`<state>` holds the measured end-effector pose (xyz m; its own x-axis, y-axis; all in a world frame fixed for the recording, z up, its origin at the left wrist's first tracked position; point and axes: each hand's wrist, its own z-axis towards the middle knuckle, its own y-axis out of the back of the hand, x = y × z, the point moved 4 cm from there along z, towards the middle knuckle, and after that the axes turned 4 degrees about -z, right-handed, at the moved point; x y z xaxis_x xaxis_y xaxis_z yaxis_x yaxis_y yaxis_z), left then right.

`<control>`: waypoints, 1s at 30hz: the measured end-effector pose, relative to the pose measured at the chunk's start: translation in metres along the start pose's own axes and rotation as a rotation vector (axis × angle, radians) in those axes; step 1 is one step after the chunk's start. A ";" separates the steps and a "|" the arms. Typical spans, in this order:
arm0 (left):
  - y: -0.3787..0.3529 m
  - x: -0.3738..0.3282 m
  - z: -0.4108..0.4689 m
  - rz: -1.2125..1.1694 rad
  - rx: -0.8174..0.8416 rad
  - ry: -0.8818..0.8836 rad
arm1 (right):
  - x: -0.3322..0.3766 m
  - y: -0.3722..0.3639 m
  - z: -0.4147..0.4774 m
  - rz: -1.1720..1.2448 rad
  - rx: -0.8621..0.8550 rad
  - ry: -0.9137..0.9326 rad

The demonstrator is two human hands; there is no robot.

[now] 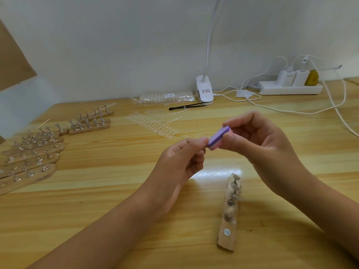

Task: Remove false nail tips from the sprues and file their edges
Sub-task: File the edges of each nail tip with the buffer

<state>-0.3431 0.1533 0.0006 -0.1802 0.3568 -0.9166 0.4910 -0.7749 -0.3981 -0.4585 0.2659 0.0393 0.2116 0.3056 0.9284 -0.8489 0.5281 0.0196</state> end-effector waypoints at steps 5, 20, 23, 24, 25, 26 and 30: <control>-0.001 0.000 0.000 0.015 0.009 0.005 | 0.000 0.001 0.000 0.000 0.001 -0.003; -0.001 -0.002 -0.001 0.063 -0.007 -0.037 | -0.003 -0.003 -0.002 -0.040 0.002 -0.021; -0.001 -0.001 -0.001 0.082 0.013 -0.035 | -0.005 -0.006 -0.002 -0.070 0.068 -0.049; -0.001 -0.001 -0.002 0.081 0.020 -0.031 | -0.005 -0.006 -0.002 -0.076 0.080 -0.046; -0.001 -0.001 -0.002 0.074 0.024 -0.026 | -0.004 -0.005 -0.001 -0.062 0.061 -0.028; -0.001 0.000 -0.001 0.065 0.025 -0.021 | -0.003 -0.003 -0.001 -0.031 0.024 -0.006; 0.000 0.000 -0.001 0.072 0.021 -0.026 | -0.003 -0.001 0.001 -0.023 0.081 -0.029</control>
<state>-0.3421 0.1538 0.0012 -0.1675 0.2862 -0.9434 0.4853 -0.8090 -0.3317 -0.4586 0.2634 0.0373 0.2178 0.2703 0.9378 -0.8807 0.4686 0.0695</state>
